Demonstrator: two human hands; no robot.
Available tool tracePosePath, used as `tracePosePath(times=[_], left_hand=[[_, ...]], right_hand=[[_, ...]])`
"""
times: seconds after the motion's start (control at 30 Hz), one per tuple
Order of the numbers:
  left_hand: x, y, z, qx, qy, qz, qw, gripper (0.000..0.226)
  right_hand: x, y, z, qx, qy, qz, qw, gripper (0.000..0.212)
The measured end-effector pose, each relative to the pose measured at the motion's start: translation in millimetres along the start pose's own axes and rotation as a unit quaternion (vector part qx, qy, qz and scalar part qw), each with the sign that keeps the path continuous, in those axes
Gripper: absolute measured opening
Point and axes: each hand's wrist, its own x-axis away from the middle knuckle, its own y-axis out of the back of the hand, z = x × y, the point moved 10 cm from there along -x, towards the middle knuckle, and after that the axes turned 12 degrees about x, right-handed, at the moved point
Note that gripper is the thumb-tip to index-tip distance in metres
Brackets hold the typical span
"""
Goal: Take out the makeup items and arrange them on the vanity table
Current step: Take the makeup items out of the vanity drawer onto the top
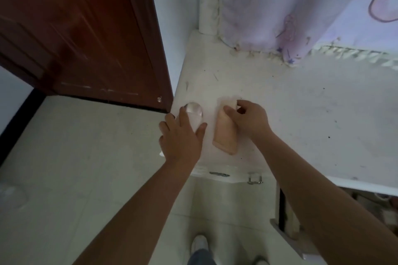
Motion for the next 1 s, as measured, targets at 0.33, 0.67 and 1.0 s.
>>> tracePosePath(times=[0.33, 0.67, 1.0], left_hand=[[3, 4, -3, -0.003, -0.003, 0.031, 1.0, 0.064], [165, -42, -129, 0.121, -0.364, 0.031, 0.923, 0.028], [237, -245, -195, -0.031, -0.236, 0.381, 0.894, 0.047]], right_hand=[[13, 11, 5, 0.03, 0.01, -0.014, 0.999, 0.041], [155, 65, -153, 0.088, 0.04, -0.047, 0.994, 0.016], [178, 75, -349, 0.355, -0.102, 0.172, 0.913, 0.05]])
